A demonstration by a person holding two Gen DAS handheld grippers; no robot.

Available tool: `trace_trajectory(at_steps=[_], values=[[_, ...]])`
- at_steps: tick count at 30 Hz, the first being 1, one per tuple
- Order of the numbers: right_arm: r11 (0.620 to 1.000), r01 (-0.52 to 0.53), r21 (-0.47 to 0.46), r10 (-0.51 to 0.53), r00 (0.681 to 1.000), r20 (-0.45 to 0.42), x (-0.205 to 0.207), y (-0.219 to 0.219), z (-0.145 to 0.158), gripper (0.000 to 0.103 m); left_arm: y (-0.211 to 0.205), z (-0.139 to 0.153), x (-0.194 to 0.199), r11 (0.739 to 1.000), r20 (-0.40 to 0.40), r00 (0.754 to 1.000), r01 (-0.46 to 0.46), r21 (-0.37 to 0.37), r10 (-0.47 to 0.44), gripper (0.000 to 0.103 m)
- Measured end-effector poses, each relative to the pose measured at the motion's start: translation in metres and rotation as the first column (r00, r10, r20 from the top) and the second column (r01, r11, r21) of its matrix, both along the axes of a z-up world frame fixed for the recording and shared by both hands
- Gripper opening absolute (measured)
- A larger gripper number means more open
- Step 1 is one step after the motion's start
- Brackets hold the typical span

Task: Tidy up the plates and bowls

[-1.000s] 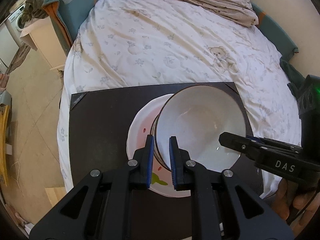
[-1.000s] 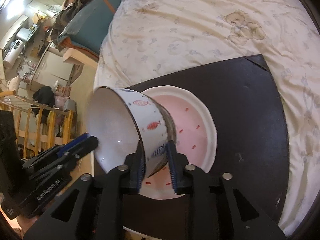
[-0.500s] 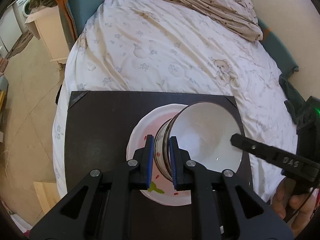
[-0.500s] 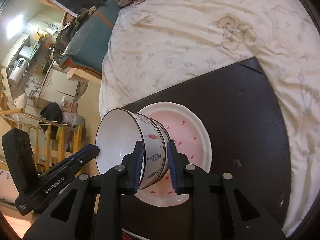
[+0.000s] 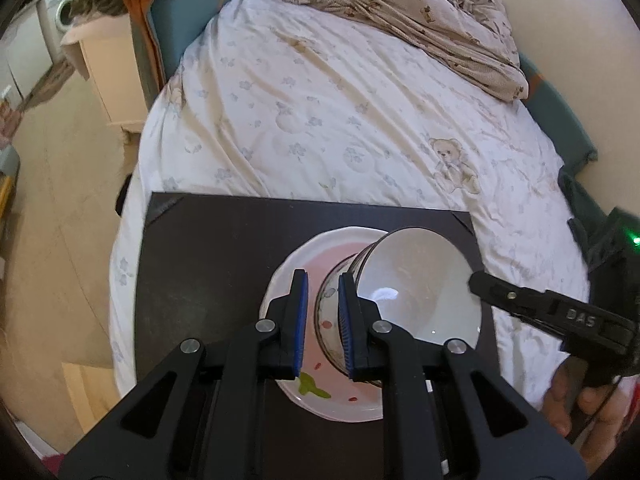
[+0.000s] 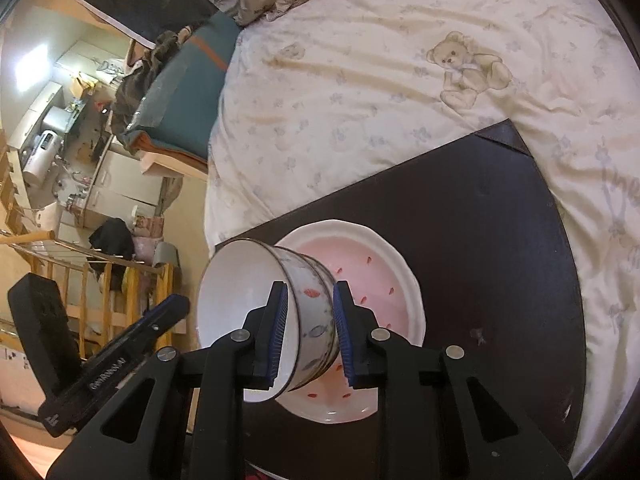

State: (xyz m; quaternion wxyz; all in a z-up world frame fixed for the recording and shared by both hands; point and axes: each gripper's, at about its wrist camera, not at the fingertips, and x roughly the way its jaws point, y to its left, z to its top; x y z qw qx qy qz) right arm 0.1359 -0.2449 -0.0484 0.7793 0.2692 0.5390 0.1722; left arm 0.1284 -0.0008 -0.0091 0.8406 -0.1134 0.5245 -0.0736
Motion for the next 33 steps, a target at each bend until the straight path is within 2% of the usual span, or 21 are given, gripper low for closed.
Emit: trace_trajectory(at_steps=[2,5,11,15,27,33], values=[[1.0,0.009,0.018,-0.008,1.0,-0.023,0.004,-0.001,-0.006,0.021,-0.001,0.0,0.0,1.0,0.001,1.0,0.003,-0.01,-0.003,0.012],[0.999,0.027,0.045,-0.025,0.998,-0.061,0.01,-0.005,-0.016,0.021,-0.006,0.002,-0.001,0.999,0.016,1.0,0.019,0.027,-0.019,0.012],[1.0,0.004,0.024,-0.003,0.998,-0.07,0.009,0.001,-0.017,0.021,-0.004,-0.003,-0.001,0.999,-0.005,1.0,0.01,0.042,-0.009,0.012],[0.999,-0.015,0.041,0.021,0.991,-0.133,0.006,0.004,-0.029,0.021,0.001,-0.01,0.002,1.0,-0.042,0.999,-0.004,0.015,0.005,0.012],[0.998,-0.033,0.058,0.042,0.984,-0.17,0.003,0.009,-0.039,0.021,0.002,-0.017,0.004,0.999,-0.075,0.997,0.004,-0.044,-0.007,0.01],[0.997,-0.042,0.058,0.051,0.984,-0.171,0.004,0.009,-0.04,0.021,-0.001,-0.017,0.006,1.0,-0.073,0.997,0.02,-0.019,-0.021,0.01]])
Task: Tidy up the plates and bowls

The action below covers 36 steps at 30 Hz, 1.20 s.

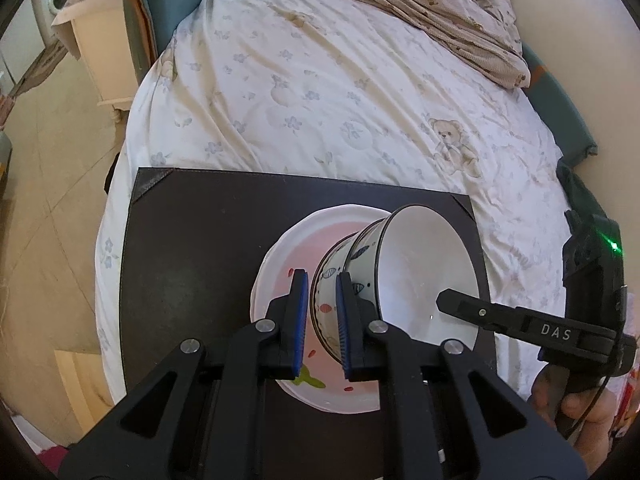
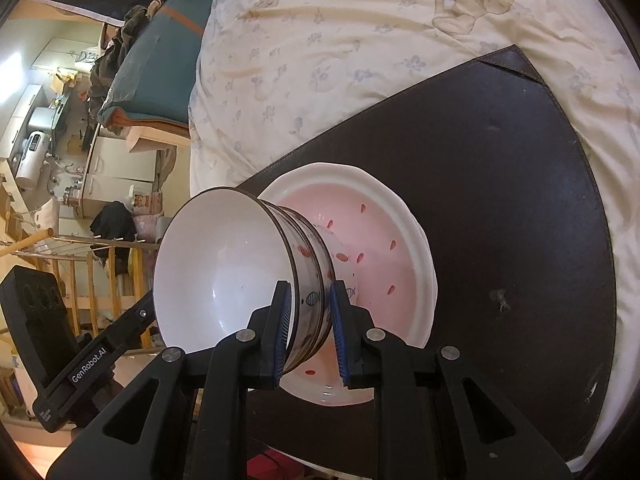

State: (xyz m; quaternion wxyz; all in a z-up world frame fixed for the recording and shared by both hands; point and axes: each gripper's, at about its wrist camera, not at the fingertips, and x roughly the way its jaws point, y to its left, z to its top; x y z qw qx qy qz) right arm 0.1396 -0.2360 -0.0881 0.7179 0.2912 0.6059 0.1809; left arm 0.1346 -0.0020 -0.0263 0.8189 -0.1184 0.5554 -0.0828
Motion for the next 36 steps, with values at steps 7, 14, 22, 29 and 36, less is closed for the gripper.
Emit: trace_trajectory(at_steps=[7,14,22,29,36], values=[[1.0,-0.006,-0.004,0.006,1.0,0.006,-0.002,0.0,0.003,0.022,0.004,-0.004,0.002,1.0,-0.017,1.0,-0.014,-0.013,0.013,0.01],[1.0,-0.014,-0.018,0.015,1.0,0.021,-0.004,0.002,0.011,0.022,0.008,-0.011,0.005,0.999,-0.042,0.999,-0.033,0.002,0.033,0.01],[1.0,-0.014,-0.012,0.014,1.0,0.014,-0.002,0.003,0.011,0.022,0.009,-0.016,0.005,0.999,-0.062,0.997,-0.035,0.006,0.035,0.01],[1.0,-0.017,-0.02,0.018,0.999,0.048,-0.004,0.003,0.021,0.022,0.009,-0.009,0.004,0.999,-0.022,0.999,-0.04,0.031,0.041,0.01],[1.0,-0.017,-0.008,0.018,0.994,0.107,-0.007,0.001,0.035,0.022,0.009,-0.013,0.005,0.998,-0.033,0.998,-0.045,0.038,0.047,0.01]])
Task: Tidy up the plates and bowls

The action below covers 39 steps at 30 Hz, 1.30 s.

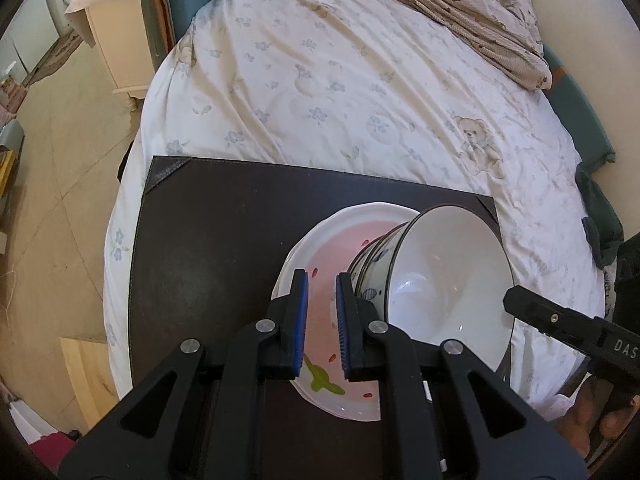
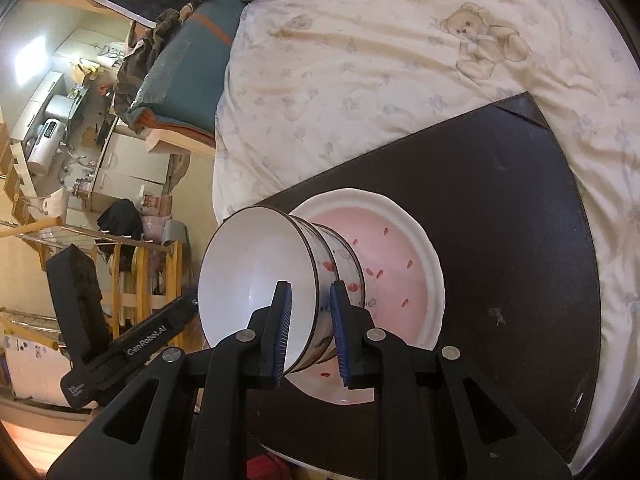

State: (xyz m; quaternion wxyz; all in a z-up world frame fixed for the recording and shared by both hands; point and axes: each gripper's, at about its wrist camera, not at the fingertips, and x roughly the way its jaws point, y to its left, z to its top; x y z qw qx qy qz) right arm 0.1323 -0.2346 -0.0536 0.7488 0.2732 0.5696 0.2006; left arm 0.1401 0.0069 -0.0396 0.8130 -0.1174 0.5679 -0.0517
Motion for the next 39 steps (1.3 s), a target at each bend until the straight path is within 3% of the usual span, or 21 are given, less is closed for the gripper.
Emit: trace_trajectory(at_steps=[10,13,20,22,26,30,32,33,34,37,39], values=[[1.0,0.015,0.014,-0.015,1.0,0.009,0.002,-0.002,0.003,0.022,0.001,0.002,-0.001,1.0,0.005,1.0,-0.004,0.009,0.004,0.01],[1.0,0.023,0.009,-0.023,1.0,0.0,0.002,-0.003,0.001,0.022,-0.004,0.007,-0.005,0.999,0.029,1.0,0.01,0.048,-0.011,0.011],[0.997,0.031,-0.071,-0.024,0.995,0.096,-0.01,-0.004,0.019,0.025,-0.01,0.023,-0.023,0.99,0.109,0.993,0.02,0.14,-0.036,0.014],[0.995,0.034,-0.099,-0.02,0.991,0.131,-0.016,-0.005,0.027,0.025,-0.011,0.026,-0.029,0.989,0.129,0.991,0.019,0.148,-0.038,0.02],[0.985,0.026,-0.17,0.011,0.977,0.212,-0.029,-0.002,0.043,0.025,-0.009,0.04,-0.047,0.982,0.237,0.971,-0.022,0.185,-0.023,0.047],[0.967,0.013,-0.255,0.065,0.954,0.294,-0.048,0.004,0.056,0.026,-0.002,0.051,-0.067,0.986,0.304,0.953,-0.058,0.158,0.008,0.048],[0.963,0.015,-0.27,0.073,0.947,0.312,-0.057,0.004,0.059,0.03,0.0,0.055,-0.078,0.985,0.324,0.946,-0.061,0.161,0.005,0.048],[0.96,0.021,-0.279,0.073,0.943,0.324,-0.063,0.003,0.06,0.039,0.001,0.057,-0.086,0.985,0.337,0.941,-0.064,0.161,0.006,0.048],[0.958,0.028,-0.284,0.073,0.938,0.339,-0.07,0.003,0.062,0.057,0.0,0.058,-0.092,0.984,0.348,0.937,-0.063,0.168,0.001,0.048],[0.944,0.055,-0.326,0.083,0.915,0.395,-0.089,0.005,0.068,0.068,-0.004,0.06,-0.113,0.975,0.368,0.929,-0.056,0.217,-0.028,0.049],[0.94,0.071,-0.335,0.077,0.911,0.406,-0.101,0.005,0.07,0.073,-0.005,0.061,-0.127,0.974,0.372,0.928,-0.058,0.218,-0.028,0.064]])
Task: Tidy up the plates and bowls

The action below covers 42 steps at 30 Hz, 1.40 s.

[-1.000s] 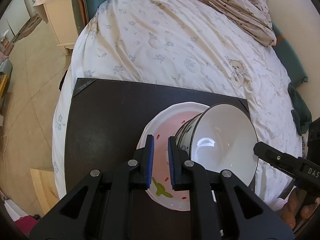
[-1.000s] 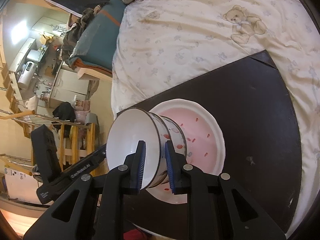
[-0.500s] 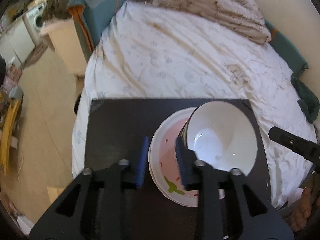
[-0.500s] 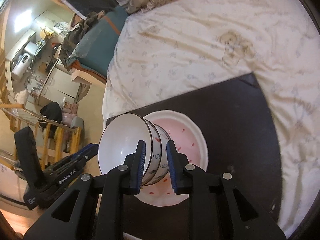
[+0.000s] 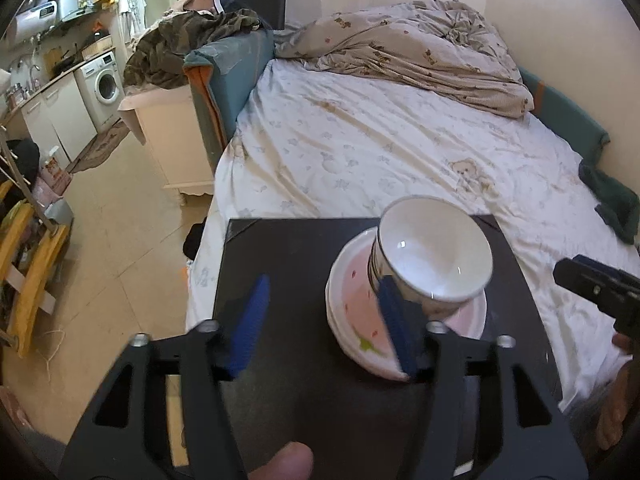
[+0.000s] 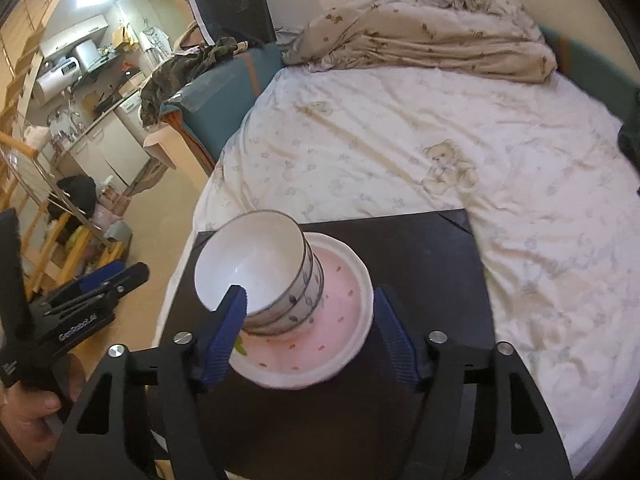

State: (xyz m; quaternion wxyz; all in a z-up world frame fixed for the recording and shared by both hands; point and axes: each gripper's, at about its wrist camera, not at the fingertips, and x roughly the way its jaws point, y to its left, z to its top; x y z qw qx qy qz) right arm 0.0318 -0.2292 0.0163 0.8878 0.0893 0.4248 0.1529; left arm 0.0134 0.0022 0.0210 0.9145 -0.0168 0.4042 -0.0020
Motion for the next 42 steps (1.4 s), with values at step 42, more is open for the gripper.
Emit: trace_trajectory(at_steps=[42], values=[[0.987,0.082,-0.139,-0.066,0.991,0.117,-0.079,0.012,-0.034,0.103,-0.009,-0.026,-0.068,0.998,0.007,0.998,-0.057,0.011,0.057,0.103]])
